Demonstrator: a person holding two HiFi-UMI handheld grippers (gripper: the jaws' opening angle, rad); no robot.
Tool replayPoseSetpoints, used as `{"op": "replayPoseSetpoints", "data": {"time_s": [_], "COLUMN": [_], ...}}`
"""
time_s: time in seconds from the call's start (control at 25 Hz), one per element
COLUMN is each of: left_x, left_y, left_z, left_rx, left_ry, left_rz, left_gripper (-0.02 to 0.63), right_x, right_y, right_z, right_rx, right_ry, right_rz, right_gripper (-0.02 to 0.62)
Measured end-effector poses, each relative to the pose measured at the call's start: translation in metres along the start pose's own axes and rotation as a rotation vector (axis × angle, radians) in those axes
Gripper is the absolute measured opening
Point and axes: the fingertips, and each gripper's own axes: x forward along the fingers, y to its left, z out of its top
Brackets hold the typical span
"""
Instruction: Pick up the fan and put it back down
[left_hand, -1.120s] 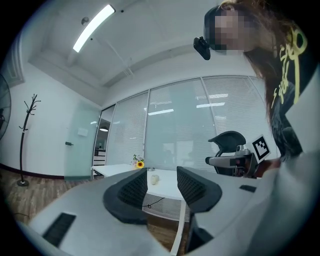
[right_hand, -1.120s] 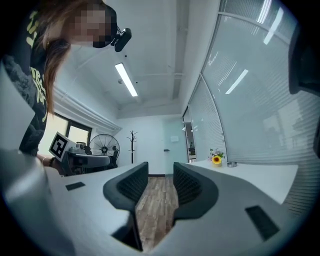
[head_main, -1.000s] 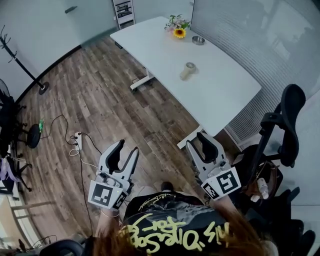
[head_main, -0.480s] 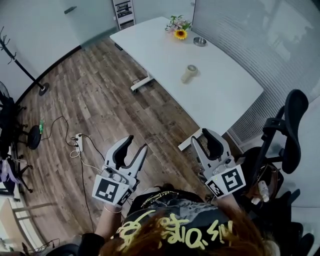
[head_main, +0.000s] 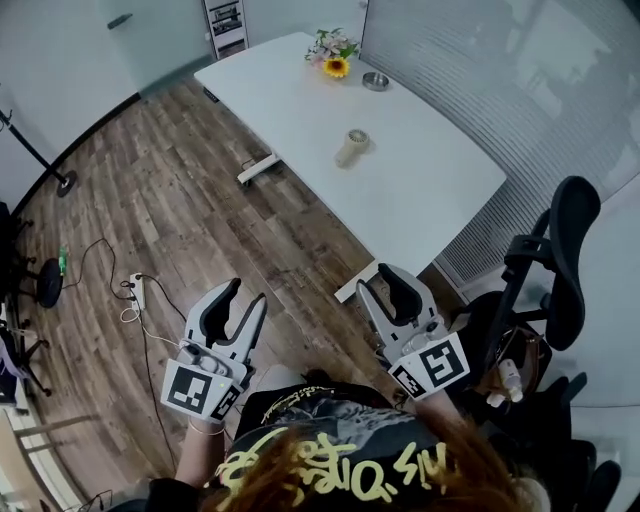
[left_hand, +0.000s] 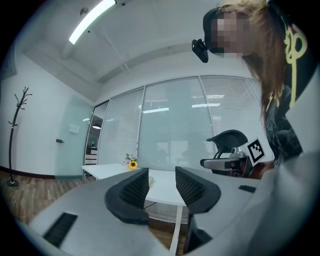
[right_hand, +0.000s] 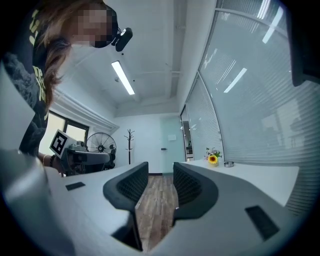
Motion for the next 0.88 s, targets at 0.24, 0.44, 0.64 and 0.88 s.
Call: {"op": "replayPoseSetpoints", "data": {"time_s": [0.24, 0.44, 0.64, 0.88], "left_x": [-0.003, -0.001, 0.037, 0.122], "left_y": [-0.001, 0.027, 0.054, 0.086], "left_z": [-0.02, -0.026, -0.029, -0.032], "left_rx": [0.008, -0.016, -0.008, 0.0], "left_ry": [0.035, 0.037, 0.025, -0.013], "left_rz": [0.03, 0.065, -0.019, -0.14], "left_gripper": [0.152, 0.149, 0.147, 0.143], "right_x": [0.012, 0.037, 0.066, 0.11], "right_y": [0.002, -0.001, -0.016, -0.075], "right_z": [-0.029, -0.038, -0.039, -0.043], "right_rx": [0.021, 0.024, -0.016, -0.034], "right_ry": [0.062, 0.067, 0.064, 0.075], "right_rz": [0.047, 0.057, 0.008, -0.094], "right_gripper": [0.14, 0.14, 0.14, 0.14]}}
